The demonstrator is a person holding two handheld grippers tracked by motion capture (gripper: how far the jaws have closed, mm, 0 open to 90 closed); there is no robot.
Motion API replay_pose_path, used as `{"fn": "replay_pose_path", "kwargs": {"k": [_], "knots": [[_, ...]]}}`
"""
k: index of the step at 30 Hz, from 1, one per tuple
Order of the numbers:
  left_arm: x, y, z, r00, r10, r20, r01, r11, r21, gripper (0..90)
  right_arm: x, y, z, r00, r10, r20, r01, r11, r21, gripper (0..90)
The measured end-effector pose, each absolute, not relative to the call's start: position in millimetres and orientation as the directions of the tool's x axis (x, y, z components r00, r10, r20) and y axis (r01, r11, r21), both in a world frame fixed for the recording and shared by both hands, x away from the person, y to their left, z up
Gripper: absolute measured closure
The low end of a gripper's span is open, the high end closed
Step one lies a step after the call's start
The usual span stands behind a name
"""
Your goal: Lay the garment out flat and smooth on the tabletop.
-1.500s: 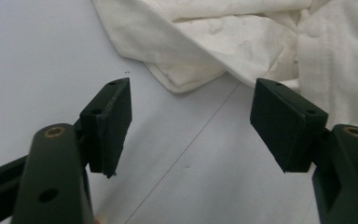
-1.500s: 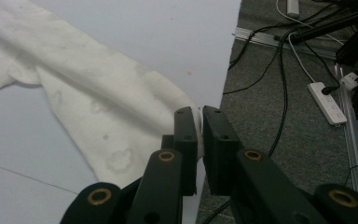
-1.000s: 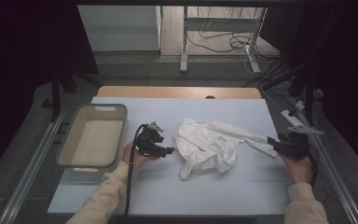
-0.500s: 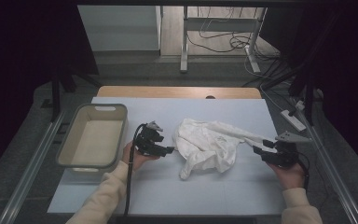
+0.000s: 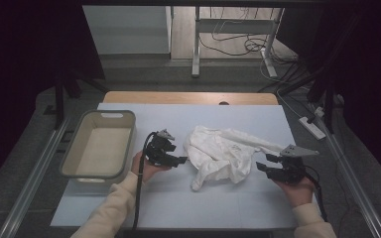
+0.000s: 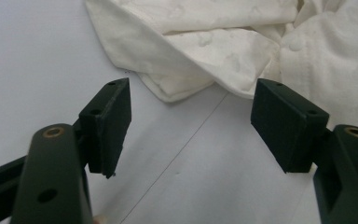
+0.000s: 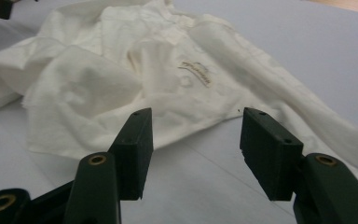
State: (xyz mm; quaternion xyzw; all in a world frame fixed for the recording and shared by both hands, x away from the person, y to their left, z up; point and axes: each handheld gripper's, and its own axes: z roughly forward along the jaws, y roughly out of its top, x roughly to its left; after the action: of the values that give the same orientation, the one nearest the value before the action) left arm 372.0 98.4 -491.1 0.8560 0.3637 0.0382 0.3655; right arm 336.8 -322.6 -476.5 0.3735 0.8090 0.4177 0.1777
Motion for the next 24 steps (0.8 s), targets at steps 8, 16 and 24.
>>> {"fn": "replay_pose_path", "kwargs": {"k": [8, 16, 24], "knots": [[371, 94, -492, 0.735, 0.644, -0.211, 0.596, -0.467, 0.653, 29.0, 330, -304, -479, -0.701, 0.713, 0.027, 0.44, 0.402, 0.803, 43.9], [371, 87, -494, 0.736, 0.64, -0.222, 0.6, -0.464, 0.651, 28.9, 319, -296, -481, -0.718, 0.695, 0.037, 0.436, 0.408, 0.802, 43.9], [374, 73, -501, 0.735, 0.642, -0.219, 0.604, -0.474, 0.64, 29.4, 309, -283, -482, -0.755, 0.655, 0.034, 0.414, 0.435, 0.8, 43.9]]}}
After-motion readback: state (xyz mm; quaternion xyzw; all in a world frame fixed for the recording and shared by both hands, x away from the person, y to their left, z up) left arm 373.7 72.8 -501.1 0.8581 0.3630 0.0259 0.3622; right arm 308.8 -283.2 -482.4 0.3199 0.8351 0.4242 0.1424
